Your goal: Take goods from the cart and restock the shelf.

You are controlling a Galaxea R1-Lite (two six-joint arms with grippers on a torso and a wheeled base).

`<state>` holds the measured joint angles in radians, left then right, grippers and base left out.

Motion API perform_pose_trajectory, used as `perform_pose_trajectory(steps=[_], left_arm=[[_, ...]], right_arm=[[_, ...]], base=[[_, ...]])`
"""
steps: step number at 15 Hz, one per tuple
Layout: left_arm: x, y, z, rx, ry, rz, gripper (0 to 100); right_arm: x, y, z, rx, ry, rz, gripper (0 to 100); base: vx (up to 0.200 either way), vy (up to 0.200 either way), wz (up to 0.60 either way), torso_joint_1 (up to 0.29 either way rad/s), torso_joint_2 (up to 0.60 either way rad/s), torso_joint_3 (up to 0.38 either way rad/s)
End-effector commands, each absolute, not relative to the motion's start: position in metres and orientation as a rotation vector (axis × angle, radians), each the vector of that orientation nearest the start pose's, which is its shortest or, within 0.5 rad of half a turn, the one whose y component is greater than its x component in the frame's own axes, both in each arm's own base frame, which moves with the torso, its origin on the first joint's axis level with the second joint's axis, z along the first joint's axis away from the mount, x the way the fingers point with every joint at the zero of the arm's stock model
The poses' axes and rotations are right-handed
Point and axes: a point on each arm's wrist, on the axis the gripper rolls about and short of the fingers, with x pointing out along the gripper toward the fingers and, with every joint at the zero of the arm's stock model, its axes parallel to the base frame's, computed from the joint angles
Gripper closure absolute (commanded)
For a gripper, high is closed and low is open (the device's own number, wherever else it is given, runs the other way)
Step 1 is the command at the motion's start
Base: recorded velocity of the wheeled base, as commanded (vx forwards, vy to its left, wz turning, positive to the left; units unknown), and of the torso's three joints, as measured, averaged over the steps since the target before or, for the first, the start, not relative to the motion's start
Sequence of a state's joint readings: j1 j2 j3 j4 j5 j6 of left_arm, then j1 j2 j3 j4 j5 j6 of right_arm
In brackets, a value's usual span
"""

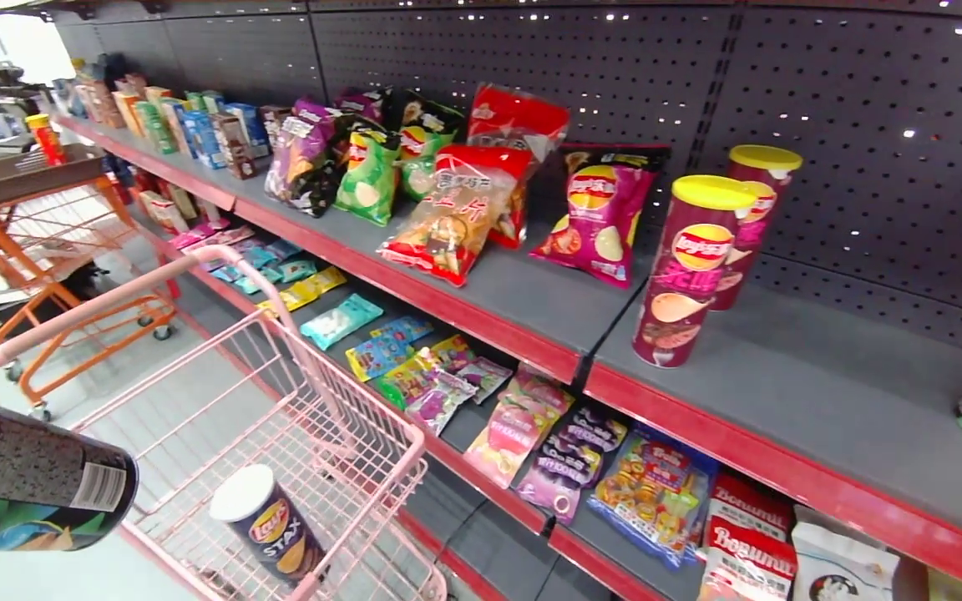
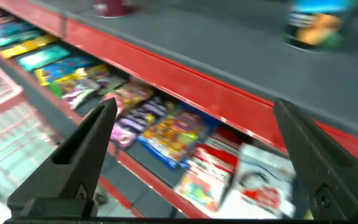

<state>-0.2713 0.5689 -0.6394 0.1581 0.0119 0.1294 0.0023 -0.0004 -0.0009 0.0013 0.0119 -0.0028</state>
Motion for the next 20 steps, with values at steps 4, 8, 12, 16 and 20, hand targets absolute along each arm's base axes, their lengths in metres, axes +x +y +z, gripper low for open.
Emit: perform_pose_trajectory(steps=[4,8,12,16,20], left_arm=[[0.014,-0.004,0.239,0.144,0.063,-0.272,100],[0.009,-0.003,0.235,0.14,0.049,-0.3,100],[0.009,-0.003,0.235,0.14,0.049,-0.303,100],[0.007,-0.003,0.229,0.14,0.053,-0.316,100],[0.002,-0.001,0.217,0.14,0.059,-0.318,100]], right_arm=[[-0.023,0.0,0.076,-0.003,0.0,0.015,0],[-0.023,0.0,0.076,-0.003,0.0,0.015,0],[-0.023,0.0,0.076,-0.005,0.0,0.015,0],[-0.023,0.0,0.076,-0.003,0.0,0.015,0],[-0.023,0.0,0.075,0.002,0.002,0.017,0]], base=[[0.0,0.0,-0.6,0.004,0.0,0.001],[0.0,0.0,-0.6,0.002,0.0,0.004],[0.0,0.0,-0.6,0.001,0.0,0.001],[0.0,0.0,-0.6,0.004,0.0,0.002],[0.0,0.0,0.0,0.051,-0.12,-0.066]])
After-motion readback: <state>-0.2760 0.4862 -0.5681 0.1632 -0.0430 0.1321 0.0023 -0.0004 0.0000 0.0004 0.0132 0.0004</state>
